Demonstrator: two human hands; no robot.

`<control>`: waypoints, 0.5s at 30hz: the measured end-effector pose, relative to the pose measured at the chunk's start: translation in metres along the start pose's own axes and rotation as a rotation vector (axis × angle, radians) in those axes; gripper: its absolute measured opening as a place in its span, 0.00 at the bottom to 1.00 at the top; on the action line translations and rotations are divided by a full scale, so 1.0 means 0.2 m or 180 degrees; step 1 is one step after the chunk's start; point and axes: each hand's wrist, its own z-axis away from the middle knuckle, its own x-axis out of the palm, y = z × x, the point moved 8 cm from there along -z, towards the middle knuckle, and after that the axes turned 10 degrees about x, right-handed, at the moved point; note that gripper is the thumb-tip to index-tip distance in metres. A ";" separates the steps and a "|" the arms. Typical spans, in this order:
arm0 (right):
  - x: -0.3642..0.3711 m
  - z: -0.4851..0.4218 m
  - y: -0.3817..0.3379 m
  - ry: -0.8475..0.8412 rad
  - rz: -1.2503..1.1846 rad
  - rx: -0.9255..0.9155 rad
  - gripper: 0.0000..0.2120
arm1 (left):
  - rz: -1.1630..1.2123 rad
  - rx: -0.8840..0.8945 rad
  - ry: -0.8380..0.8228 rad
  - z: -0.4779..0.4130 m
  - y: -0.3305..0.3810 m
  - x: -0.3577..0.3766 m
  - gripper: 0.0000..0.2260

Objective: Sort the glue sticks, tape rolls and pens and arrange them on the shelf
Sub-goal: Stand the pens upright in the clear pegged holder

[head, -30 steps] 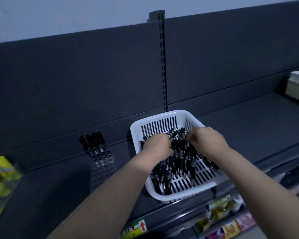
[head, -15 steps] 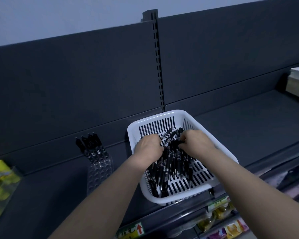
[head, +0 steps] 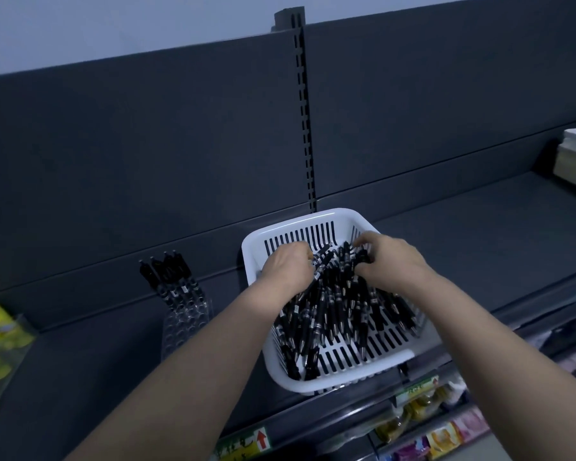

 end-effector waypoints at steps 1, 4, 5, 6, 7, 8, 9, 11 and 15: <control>-0.02 0.00 0.01 0.0039 -0.0106 -0.0053 0.20 | -0.0033 0.0066 -0.0001 -0.04 0.03 0.01 0.09; -0.05 0.01 0.04 0.0191 -0.0370 -0.0199 0.19 | -0.0133 0.0194 -0.0005 -0.14 0.12 0.05 0.11; -0.06 0.02 0.05 0.0244 -0.0411 -0.0230 0.19 | -0.0169 0.0220 -0.0019 -0.17 0.13 0.07 0.12; -0.06 0.02 0.06 0.0286 -0.0437 -0.0255 0.18 | -0.0202 0.0221 -0.0051 -0.19 0.15 0.09 0.13; -0.06 0.02 0.07 0.0312 -0.0458 -0.0271 0.17 | -0.0227 0.0199 -0.0098 -0.21 0.15 0.12 0.14; -0.07 0.02 0.07 0.0331 -0.0490 -0.0287 0.16 | -0.0252 0.0171 -0.0148 -0.23 0.15 0.14 0.14; -0.07 0.02 0.08 0.0351 -0.0523 -0.0304 0.15 | -0.0293 0.0156 -0.0198 -0.24 0.15 0.17 0.14; -0.08 0.03 0.08 0.0409 -0.0573 -0.0371 0.14 | -0.0387 0.0152 -0.0223 -0.24 0.14 0.18 0.12; -0.13 0.05 0.00 0.0625 -0.0715 -0.0589 0.13 | -0.0188 -0.0004 0.0132 -0.21 0.08 0.03 0.18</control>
